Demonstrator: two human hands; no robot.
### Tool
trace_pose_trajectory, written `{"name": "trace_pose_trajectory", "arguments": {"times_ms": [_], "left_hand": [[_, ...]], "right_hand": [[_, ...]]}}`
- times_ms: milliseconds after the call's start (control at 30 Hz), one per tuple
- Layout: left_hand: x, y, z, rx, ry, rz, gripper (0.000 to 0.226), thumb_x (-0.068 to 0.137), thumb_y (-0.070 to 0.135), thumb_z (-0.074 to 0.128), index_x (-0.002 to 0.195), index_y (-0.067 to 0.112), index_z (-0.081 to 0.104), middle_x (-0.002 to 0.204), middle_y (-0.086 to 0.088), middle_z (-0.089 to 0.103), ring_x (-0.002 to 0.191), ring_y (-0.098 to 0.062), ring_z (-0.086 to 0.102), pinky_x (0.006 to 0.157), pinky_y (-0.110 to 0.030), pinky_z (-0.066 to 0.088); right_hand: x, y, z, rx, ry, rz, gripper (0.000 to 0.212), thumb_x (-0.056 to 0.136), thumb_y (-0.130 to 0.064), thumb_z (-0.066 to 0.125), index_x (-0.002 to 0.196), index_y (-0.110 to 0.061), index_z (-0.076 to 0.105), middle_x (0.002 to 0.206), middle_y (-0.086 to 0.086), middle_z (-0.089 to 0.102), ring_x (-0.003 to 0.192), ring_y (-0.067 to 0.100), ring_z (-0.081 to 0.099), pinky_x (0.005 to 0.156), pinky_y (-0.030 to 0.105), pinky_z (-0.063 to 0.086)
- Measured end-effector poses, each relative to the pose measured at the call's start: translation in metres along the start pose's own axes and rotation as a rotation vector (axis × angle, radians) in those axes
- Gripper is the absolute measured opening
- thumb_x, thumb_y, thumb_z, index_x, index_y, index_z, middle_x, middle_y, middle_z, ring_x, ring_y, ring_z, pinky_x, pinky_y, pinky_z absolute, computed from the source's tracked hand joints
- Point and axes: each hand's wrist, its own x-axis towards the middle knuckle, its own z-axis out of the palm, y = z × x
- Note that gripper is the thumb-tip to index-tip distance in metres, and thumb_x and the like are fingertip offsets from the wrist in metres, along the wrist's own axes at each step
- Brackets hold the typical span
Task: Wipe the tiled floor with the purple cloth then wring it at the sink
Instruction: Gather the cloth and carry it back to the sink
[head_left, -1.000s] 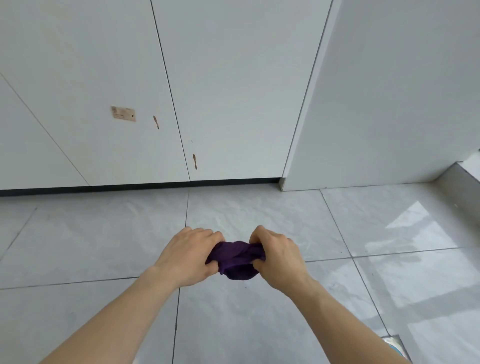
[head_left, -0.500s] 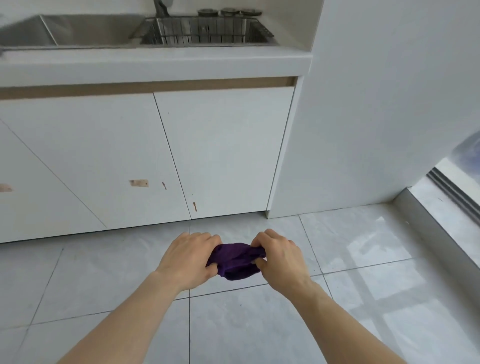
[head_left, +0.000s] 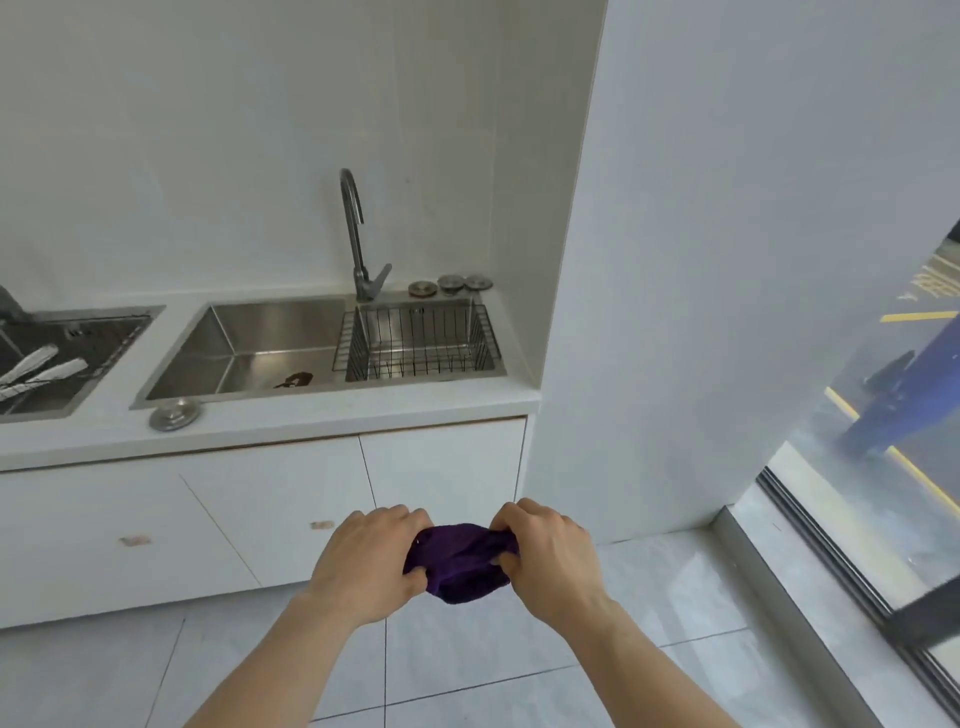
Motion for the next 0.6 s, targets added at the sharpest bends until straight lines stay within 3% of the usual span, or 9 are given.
{"name": "trace_pose_trajectory", "arguments": {"times_ms": [267,400,500,600], "left_hand": [[-0.021,0.037,-0.136,-0.025,0.154,-0.013,0.026,0.082,0.04,0.063,0.108,0.038,0.062,0.101,0.015,0.06,0.094,-0.011,0.055,0.084,-0.028,0.041],[-0.025,0.037,-0.177,-0.018,0.197,-0.01,0.017,0.08,0.042,0.064,0.092,0.042,0.052,0.099,0.018,0.057,0.093,-0.01,0.054,0.083,-0.028,0.04],[-0.02,0.029,-0.2,-0.006,0.229,-0.003,0.016,0.08,0.043,0.063,0.091,0.041,0.052,0.099,0.018,0.055,0.096,-0.01,0.054,0.08,-0.028,0.037],[-0.011,0.014,-0.217,0.006,0.244,0.005,0.019,0.08,0.042,0.063,0.089,0.04,0.047,0.098,0.019,0.052,0.096,-0.009,0.051,0.087,-0.03,0.039]], "right_hand": [[0.0,-0.041,-0.13,0.002,0.13,-0.067,0.021,0.089,-0.024,0.064,0.108,-0.031,0.063,0.105,-0.012,0.065,0.093,0.02,0.063,0.075,0.03,0.046],[0.006,-0.058,-0.161,-0.007,0.192,-0.104,0.02,0.09,-0.026,0.064,0.108,-0.032,0.062,0.106,-0.012,0.065,0.093,0.02,0.063,0.076,0.03,0.047],[0.019,-0.07,-0.177,-0.015,0.223,-0.136,0.018,0.091,-0.026,0.064,0.108,-0.032,0.061,0.106,-0.013,0.065,0.093,0.018,0.063,0.078,0.029,0.048],[0.038,-0.084,-0.185,-0.026,0.247,-0.152,0.02,0.092,-0.028,0.064,0.111,-0.032,0.061,0.109,-0.013,0.065,0.095,0.019,0.064,0.078,0.03,0.047]]}}
